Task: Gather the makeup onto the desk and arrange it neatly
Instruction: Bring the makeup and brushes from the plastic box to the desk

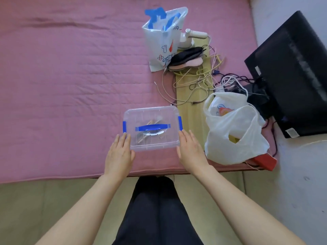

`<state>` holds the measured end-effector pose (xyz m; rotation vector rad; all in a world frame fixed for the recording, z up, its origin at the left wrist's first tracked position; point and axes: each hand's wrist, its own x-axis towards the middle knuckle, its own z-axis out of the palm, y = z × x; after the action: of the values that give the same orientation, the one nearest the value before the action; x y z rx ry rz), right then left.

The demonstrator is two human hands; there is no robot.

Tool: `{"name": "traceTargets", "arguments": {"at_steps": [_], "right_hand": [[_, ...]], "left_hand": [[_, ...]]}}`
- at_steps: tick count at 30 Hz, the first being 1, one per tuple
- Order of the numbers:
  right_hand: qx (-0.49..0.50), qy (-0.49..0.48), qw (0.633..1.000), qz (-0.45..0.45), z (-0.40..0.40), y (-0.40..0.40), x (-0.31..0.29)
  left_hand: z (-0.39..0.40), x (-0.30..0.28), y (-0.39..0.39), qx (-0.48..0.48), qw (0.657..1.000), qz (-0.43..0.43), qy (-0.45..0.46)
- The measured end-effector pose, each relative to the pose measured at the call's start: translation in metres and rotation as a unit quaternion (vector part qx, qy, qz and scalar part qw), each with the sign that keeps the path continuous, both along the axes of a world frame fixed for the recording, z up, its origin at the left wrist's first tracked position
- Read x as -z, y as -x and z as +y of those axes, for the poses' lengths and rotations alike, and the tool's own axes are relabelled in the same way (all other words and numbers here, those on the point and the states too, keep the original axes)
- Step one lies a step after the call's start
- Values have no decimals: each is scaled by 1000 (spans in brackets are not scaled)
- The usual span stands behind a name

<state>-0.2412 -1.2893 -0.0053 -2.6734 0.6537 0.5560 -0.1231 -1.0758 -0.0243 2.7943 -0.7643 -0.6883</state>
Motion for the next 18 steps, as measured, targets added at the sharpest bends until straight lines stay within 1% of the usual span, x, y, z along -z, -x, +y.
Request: {"name": "traceTargets", "arguments": {"at_steps": [5,8,12,14,16,18], "right_hand": [[27,-4,1000,13,-12,-32,44],[67,-29,997,8,-23,-45,71],[137,-66,988,-5,-37,-60,109],[182,-96,979,-6,-41,-65,126],[230,-127,965,-14,-45,-69,143],[241,-113,963,-27,-50,-70,158]], "left_hand": [[-1,45,-35,-96,992,52,56],[-8,74,-50,-186,974,92,96],[-20,114,-66,-281,944,137,101],[-25,127,-69,-310,937,119,113],[-29,139,-73,-338,929,82,124],[-28,151,-76,-352,926,61,124]]}}
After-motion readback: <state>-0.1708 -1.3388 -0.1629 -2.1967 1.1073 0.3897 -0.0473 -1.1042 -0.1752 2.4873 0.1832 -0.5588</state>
